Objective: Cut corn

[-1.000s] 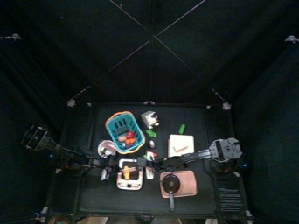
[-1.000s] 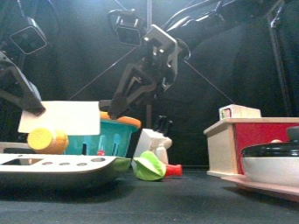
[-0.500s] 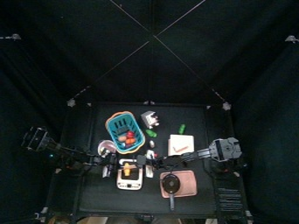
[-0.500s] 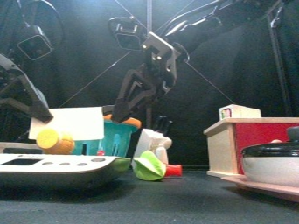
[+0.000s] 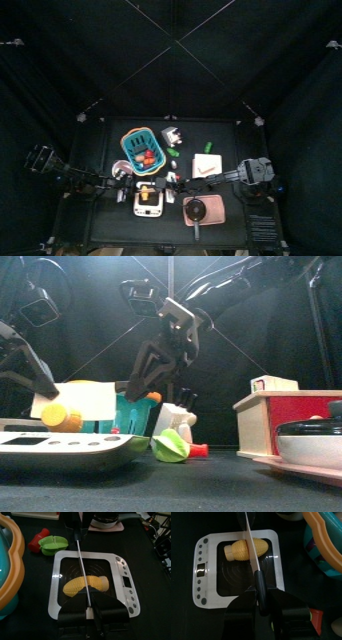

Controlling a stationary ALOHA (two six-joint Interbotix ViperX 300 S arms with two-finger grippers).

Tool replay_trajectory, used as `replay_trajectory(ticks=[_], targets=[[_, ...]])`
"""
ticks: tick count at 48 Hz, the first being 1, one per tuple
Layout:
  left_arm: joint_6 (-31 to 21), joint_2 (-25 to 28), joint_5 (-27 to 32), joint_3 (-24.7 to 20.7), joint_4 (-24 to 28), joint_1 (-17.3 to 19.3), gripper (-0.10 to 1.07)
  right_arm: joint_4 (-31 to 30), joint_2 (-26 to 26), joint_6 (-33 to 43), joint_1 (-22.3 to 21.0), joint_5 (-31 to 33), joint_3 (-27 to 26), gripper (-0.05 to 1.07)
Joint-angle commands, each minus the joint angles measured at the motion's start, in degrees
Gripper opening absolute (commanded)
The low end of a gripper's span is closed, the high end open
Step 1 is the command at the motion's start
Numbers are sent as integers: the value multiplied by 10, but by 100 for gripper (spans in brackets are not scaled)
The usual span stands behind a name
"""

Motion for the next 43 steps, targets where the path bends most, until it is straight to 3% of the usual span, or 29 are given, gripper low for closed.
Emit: replay_trajectory(ticks=[1,43], targets=[[1,0,-4,-9,1,3,41,-1,-11,3,-15,-4,-25,52],[1,9,-4,-12,2,3,41,-1,-4,3,-15,10,-28,52]])
